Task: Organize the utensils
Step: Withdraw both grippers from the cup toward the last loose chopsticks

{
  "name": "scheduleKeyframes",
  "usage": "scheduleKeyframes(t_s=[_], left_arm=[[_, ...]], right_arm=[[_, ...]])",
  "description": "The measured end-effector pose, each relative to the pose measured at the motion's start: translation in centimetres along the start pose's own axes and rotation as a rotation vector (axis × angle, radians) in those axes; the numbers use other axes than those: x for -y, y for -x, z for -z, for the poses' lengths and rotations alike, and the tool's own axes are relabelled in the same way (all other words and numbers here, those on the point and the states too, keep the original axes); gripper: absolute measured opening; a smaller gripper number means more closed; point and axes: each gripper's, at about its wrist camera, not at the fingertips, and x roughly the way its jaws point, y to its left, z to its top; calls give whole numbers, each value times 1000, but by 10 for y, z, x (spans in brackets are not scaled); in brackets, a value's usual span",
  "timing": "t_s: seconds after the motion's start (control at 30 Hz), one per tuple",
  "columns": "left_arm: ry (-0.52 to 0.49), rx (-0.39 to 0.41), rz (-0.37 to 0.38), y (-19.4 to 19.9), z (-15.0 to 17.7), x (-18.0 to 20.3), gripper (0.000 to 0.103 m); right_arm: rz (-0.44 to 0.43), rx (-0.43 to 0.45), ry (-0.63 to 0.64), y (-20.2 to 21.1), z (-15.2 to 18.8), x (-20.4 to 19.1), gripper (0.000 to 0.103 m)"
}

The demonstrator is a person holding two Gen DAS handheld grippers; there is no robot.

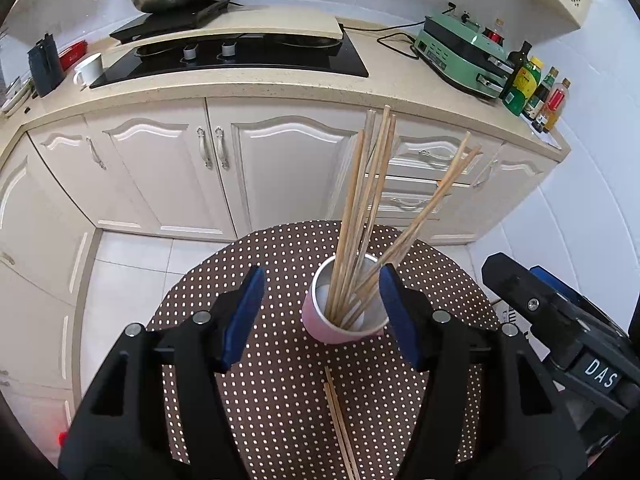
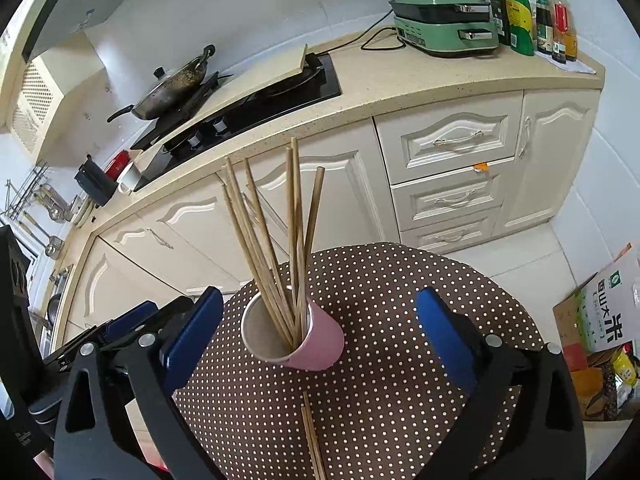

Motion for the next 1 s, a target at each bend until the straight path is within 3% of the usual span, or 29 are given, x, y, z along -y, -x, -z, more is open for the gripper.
scheduleKeyframes(t_s=[0.67,1.0], left_arm=[[9,14,-32,54,53,3,66],[46,-37,-29,66,93,-2,69]], right_arm=[[13,-20,45,48,39,-6,95],[23,-39,48,60,79,-1,95]])
